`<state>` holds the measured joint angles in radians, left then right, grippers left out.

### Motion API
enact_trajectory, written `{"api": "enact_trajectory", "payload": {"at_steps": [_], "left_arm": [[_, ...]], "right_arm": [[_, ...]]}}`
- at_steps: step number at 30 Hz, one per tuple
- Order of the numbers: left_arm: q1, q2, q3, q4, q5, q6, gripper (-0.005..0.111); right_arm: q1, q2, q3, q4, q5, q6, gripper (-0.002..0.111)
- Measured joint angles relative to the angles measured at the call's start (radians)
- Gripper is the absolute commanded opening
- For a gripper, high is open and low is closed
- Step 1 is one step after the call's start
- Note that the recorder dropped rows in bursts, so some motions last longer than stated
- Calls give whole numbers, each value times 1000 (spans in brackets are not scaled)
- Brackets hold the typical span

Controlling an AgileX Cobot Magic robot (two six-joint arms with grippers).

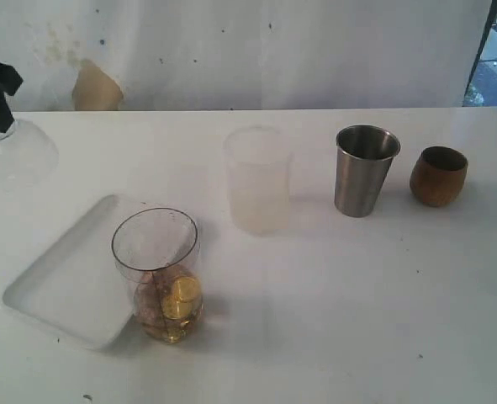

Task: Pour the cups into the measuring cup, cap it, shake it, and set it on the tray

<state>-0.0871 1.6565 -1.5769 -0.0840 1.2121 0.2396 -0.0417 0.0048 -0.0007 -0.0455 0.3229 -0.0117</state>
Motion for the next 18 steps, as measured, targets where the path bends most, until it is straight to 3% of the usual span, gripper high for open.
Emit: {"api": "enact_trajectory", "payload": {"at_steps": [5,18], "left_arm": [[-154,-85,-7,-8,7,-13,0],[-377,-132,-18,-72,11,-76,0]], "right_arm": [[0,0,0,0,0,0,0],[0,0,0,0,0,0,0]]}}
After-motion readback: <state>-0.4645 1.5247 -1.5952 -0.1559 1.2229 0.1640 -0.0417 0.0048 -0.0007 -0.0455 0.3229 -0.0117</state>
